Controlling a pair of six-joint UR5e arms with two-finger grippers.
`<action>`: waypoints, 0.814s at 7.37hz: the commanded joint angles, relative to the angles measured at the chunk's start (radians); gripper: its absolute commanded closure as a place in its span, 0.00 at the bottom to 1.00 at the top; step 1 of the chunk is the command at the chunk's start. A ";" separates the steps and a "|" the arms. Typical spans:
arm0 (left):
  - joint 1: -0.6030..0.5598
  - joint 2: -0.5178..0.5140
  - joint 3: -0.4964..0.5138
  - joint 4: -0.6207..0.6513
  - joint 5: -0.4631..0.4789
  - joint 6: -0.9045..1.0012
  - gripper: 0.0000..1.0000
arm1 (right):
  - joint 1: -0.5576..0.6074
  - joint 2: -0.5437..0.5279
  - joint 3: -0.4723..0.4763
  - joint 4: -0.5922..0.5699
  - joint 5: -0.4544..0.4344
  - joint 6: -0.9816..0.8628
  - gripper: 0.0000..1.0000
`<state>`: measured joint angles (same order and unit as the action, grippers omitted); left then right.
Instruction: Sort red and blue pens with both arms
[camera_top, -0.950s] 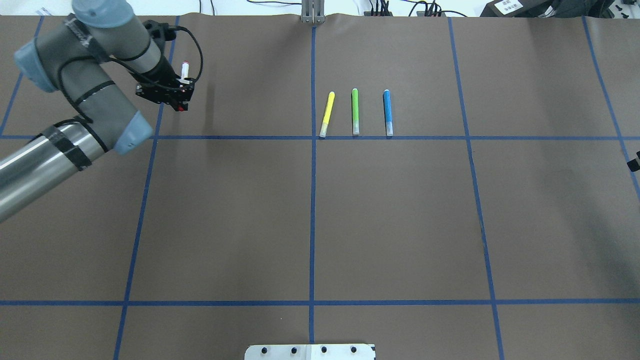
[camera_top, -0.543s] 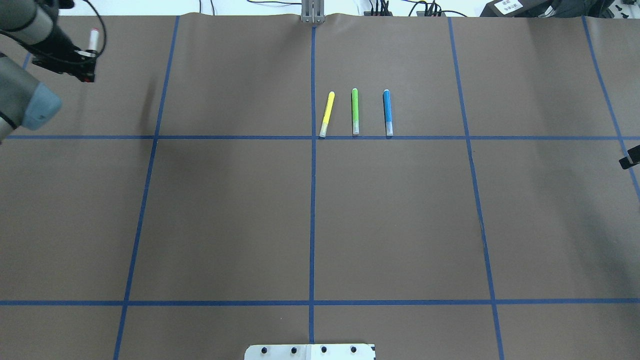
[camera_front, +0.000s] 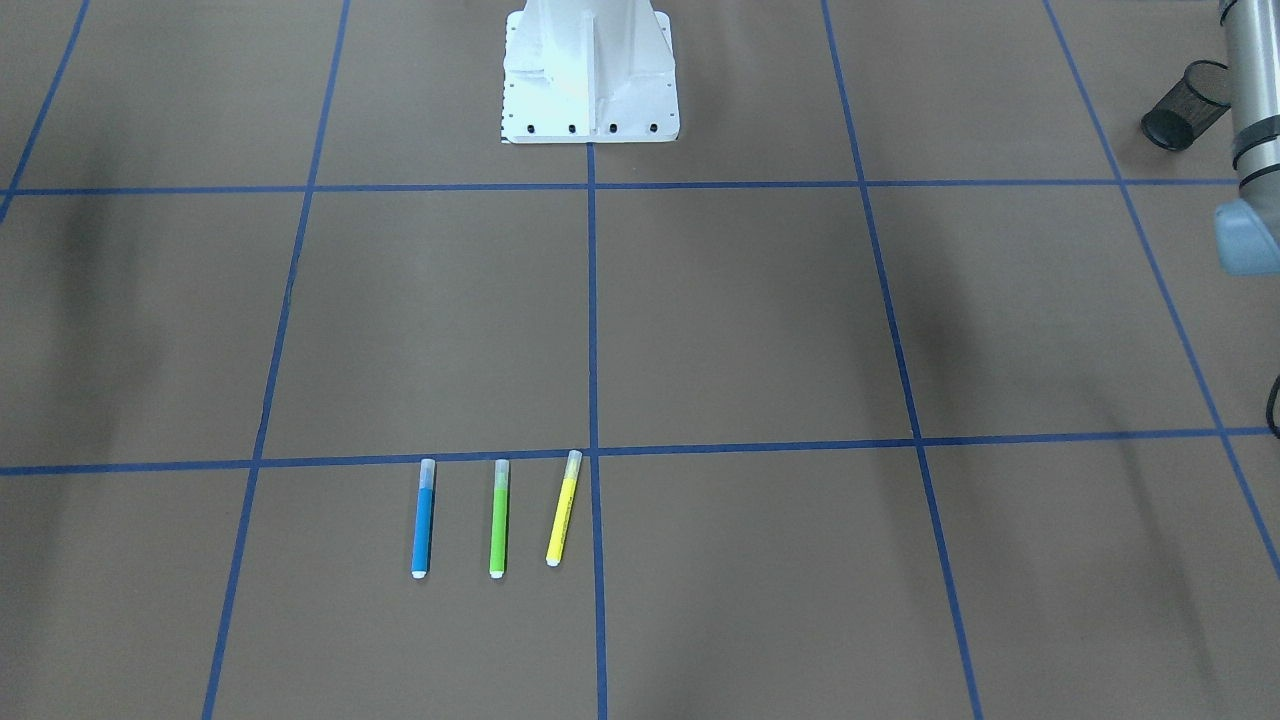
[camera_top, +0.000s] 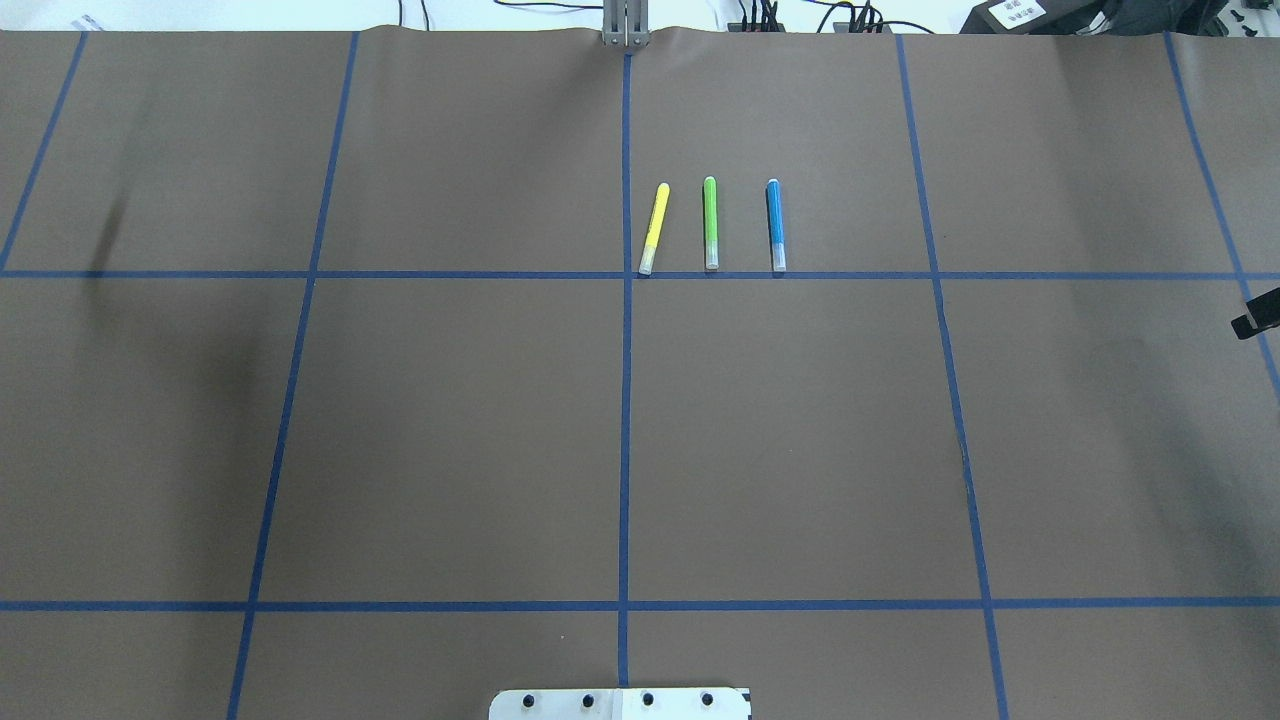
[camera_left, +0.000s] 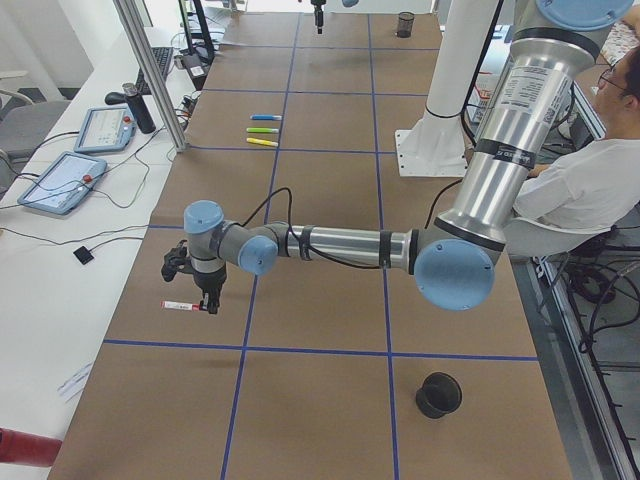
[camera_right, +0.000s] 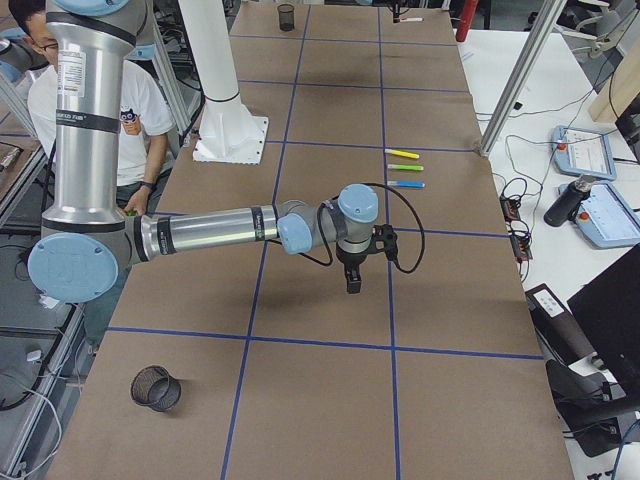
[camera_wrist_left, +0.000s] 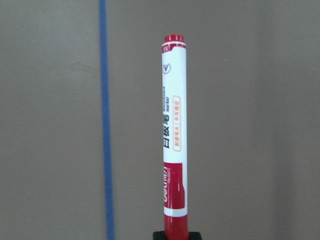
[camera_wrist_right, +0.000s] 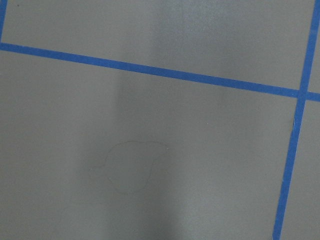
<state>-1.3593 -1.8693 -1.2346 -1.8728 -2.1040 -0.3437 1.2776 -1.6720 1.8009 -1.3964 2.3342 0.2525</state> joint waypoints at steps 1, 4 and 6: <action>-0.065 0.022 0.020 0.119 -0.017 0.035 1.00 | -0.001 0.005 0.000 0.001 -0.006 0.001 0.00; -0.153 0.022 0.023 0.366 -0.017 0.165 1.00 | -0.012 0.005 0.003 0.001 -0.015 0.022 0.00; -0.236 0.021 0.012 0.631 -0.112 0.381 1.00 | -0.027 0.005 0.001 0.001 -0.016 0.022 0.00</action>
<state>-1.5478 -1.8498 -1.2162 -1.3920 -2.1605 -0.0857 1.2585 -1.6675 1.8033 -1.3959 2.3187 0.2732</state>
